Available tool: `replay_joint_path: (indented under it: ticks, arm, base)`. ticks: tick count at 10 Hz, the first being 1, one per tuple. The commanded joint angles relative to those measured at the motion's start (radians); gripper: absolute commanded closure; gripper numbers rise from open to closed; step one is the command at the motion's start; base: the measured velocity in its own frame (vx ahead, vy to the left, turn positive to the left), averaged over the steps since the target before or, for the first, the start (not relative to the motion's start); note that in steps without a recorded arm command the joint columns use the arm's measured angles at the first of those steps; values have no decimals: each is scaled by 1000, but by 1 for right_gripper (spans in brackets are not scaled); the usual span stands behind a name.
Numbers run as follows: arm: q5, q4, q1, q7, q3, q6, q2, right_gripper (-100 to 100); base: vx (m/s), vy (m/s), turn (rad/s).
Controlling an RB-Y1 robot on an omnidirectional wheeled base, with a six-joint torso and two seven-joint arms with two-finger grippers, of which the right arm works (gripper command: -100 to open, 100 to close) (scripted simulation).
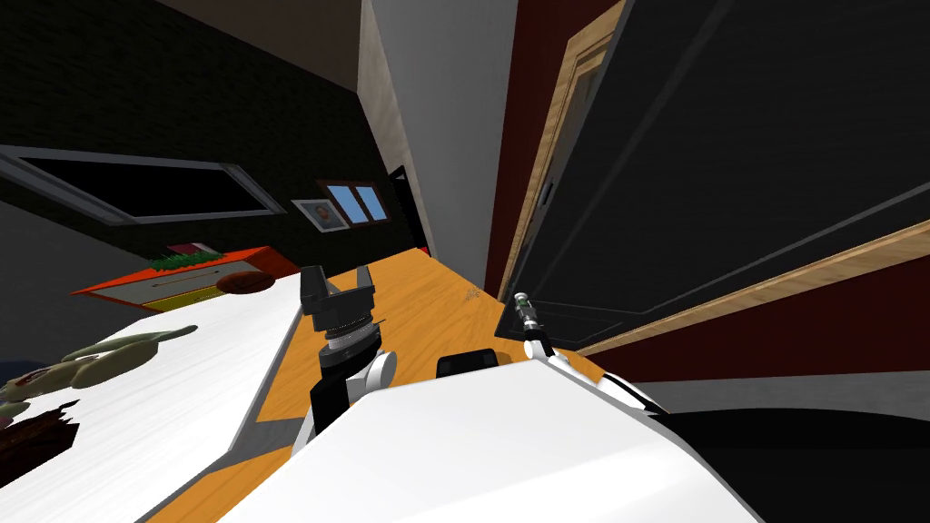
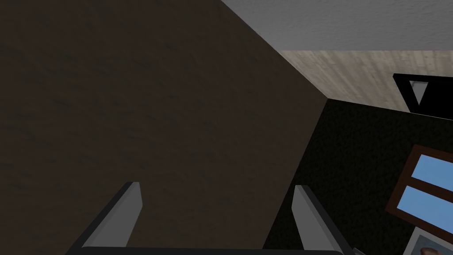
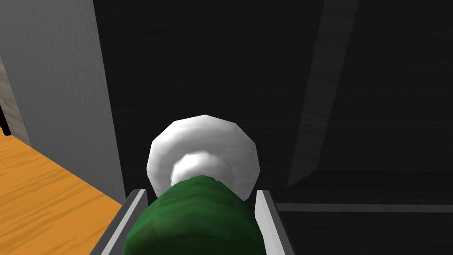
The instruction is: Pull the door open
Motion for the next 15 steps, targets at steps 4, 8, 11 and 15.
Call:
replay_joint_path:
  ticks: [4,8,11,15]
  arm:
    - [7,-5,10,-18,19,-5,-10,100]
    - [26,-22,29,-63,66,-26,-43,100]
    - [41,-36,43,-98,101,-41,-68,100]
    - [52,-43,62,-127,134,-58,-93,100]
  base:
    - [-39,-6,20]
    - [-223,-18,105]
    - [-195,-34,90]
    - [-165,-26,75]
